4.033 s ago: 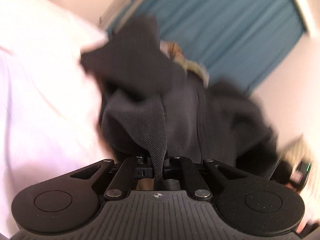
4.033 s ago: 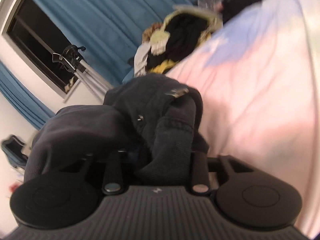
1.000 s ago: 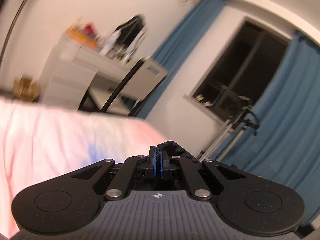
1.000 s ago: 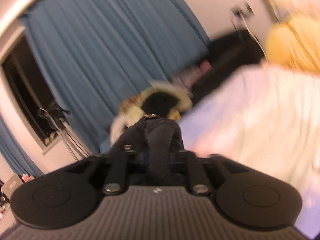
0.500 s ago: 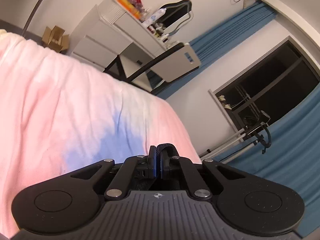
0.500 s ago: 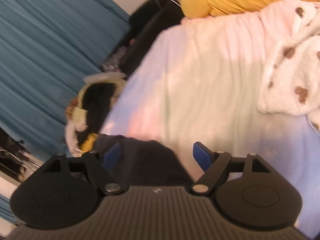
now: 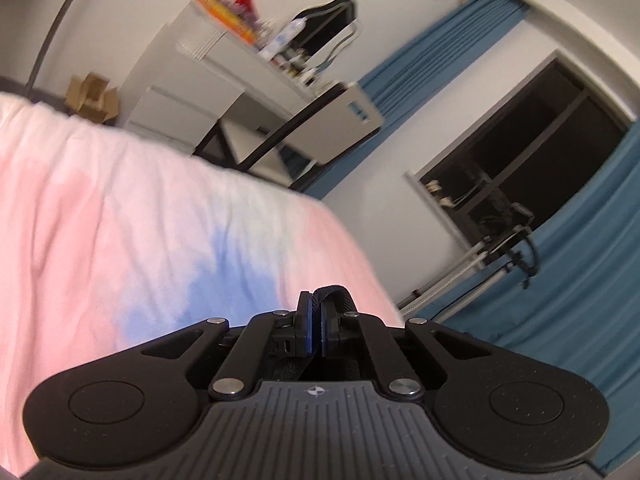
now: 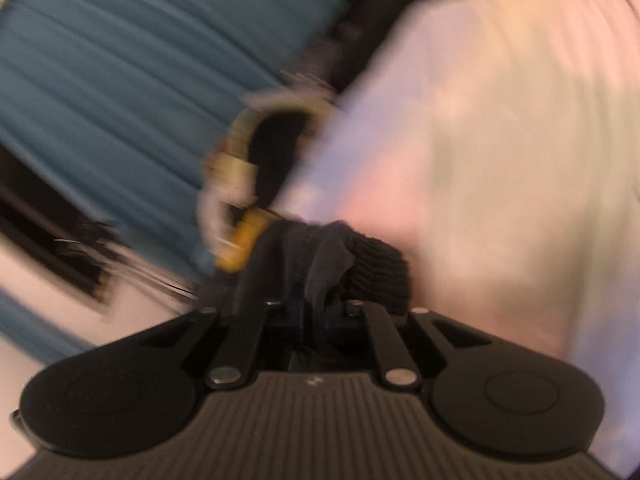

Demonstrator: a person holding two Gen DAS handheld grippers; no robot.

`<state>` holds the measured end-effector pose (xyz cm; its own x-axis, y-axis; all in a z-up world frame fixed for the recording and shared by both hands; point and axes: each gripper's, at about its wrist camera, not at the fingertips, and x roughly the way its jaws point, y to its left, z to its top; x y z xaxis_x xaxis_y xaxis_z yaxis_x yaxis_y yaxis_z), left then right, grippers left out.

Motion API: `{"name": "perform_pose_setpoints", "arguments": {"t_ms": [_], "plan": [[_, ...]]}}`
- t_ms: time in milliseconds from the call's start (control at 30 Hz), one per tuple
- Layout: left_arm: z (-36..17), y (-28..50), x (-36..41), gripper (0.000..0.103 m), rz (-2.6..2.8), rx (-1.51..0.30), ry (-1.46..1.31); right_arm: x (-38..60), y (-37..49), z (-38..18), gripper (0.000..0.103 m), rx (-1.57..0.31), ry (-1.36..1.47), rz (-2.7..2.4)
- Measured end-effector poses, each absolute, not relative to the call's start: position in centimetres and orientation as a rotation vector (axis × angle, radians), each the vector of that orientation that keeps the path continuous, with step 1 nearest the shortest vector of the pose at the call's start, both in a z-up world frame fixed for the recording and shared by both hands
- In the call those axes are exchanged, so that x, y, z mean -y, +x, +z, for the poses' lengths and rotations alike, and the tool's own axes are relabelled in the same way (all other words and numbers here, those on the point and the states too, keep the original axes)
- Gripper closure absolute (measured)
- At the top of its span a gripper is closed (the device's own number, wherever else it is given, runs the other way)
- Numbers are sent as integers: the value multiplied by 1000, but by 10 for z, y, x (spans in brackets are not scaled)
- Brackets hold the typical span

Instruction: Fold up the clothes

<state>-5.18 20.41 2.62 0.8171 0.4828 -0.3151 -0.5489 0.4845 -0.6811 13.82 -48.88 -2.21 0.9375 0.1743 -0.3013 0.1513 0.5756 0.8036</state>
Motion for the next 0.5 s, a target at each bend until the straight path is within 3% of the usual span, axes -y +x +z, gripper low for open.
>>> {"name": "perform_pose_setpoints", "arguments": {"t_ms": [133,500], "plan": [[41,-41,-201,98,629,-43,-767,466,140,18,97,-194,838,163],[5,69,-237,98,658,-349,-590,444,232,-64,93,-566,722,151]]}}
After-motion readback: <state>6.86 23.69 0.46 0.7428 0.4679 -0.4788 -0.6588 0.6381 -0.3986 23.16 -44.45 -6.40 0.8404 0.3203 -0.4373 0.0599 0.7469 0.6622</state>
